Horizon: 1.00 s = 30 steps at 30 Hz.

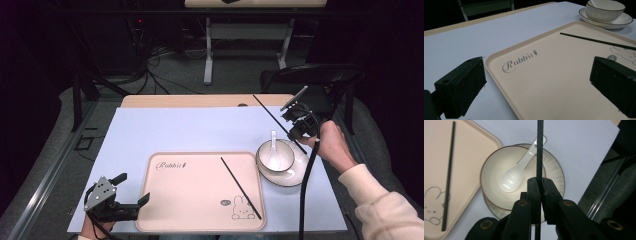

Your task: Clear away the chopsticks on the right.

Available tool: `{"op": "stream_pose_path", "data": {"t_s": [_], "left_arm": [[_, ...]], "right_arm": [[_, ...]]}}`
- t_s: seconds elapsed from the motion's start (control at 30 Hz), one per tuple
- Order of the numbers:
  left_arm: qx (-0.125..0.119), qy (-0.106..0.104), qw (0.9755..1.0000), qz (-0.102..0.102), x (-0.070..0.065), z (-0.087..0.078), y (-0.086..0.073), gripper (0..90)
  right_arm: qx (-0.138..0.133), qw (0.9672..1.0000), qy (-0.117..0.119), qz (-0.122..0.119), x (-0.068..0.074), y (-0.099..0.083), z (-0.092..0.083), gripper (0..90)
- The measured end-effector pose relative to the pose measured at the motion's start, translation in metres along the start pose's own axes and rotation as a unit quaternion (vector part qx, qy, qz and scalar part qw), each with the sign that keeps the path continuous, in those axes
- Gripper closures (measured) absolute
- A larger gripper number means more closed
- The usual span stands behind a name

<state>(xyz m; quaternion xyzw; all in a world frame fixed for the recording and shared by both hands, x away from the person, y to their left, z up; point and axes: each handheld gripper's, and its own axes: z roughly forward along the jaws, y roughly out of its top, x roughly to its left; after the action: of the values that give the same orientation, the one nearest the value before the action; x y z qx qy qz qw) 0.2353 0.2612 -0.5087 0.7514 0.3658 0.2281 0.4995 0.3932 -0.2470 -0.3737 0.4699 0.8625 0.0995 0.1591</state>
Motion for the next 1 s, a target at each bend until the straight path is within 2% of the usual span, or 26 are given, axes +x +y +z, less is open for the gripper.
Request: {"op": "stream_pose_path", "data": {"t_s": [0.07, 0.1, 0.23, 0.27, 0.3, 0.4, 0.47, 0.6, 0.63, 0.7, 0.73, 0.87, 1.0], "left_arm": [[0.000, -0.001, 1.0000, 0.000, 0.000, 0.000, 0.000, 0.1], [0.001, -0.001, 1.0000, 0.001, 0.000, 0.000, 0.000, 0.1], [0.000, -0.002, 1.0000, 0.001, 0.000, 0.000, 0.000, 0.1], [0.000, -0.002, 1.0000, 0.001, 0.000, 0.000, 0.000, 0.1], [0.000, -0.002, 1.0000, 0.002, 0.000, 0.000, 0.000, 0.1], [0.000, -0.002, 1.0000, 0.002, 0.000, 0.000, 0.000, 0.1], [0.000, -0.003, 1.0000, 0.002, 0.000, 0.000, 0.000, 0.1], [0.000, -0.003, 1.0000, 0.003, 0.000, 0.000, 0.000, 0.1], [0.001, -0.003, 1.0000, 0.003, 0.000, 0.000, 0.000, 0.1], [0.002, -0.003, 1.0000, 0.003, 0.000, 0.000, 0.000, 0.1], [0.001, -0.003, 1.0000, 0.003, 0.000, 0.000, 0.000, 0.1], [0.001, -0.003, 1.0000, 0.002, 0.000, 0.000, 0.000, 0.1], [0.001, -0.003, 1.0000, 0.003, 0.000, 0.000, 0.000, 0.2]], "right_arm": [[0.001, 0.9999, 0.015, -0.001, 0.012, 0.000, -0.004, 85.4], [0.001, 0.9999, 0.015, -0.001, 0.012, 0.000, -0.004, 85.4], [-0.005, 0.9996, 0.027, -0.006, 0.028, 0.001, -0.006, 85.4], [-0.008, 0.9991, 0.040, -0.005, 0.036, 0.002, -0.006, 85.3], [-0.008, 0.9991, 0.040, -0.005, 0.036, 0.002, -0.006, 85.3], [-0.009, 0.9984, 0.055, -0.011, 0.051, 0.002, -0.002, 85.3], [-0.011, 0.9980, 0.062, -0.010, 0.053, 0.002, 0.000, 85.2], [-0.001, 0.9971, 0.075, -0.012, 0.067, -0.001, 0.012, 85.2], [0.007, 0.9956, 0.093, -0.008, 0.075, -0.003, 0.021, 85.2], [0.006, 0.9955, 0.094, -0.013, 0.078, -0.004, 0.024, 85.2], [0.008, 0.9947, 0.102, -0.012, 0.081, -0.005, 0.028, 85.3], [0.023, 0.9913, 0.130, 0.006, 0.094, -0.010, 0.045, 85.2], [0.028, 0.9883, 0.149, 0.014, 0.104, -0.014, 0.058, 85.2]]}}
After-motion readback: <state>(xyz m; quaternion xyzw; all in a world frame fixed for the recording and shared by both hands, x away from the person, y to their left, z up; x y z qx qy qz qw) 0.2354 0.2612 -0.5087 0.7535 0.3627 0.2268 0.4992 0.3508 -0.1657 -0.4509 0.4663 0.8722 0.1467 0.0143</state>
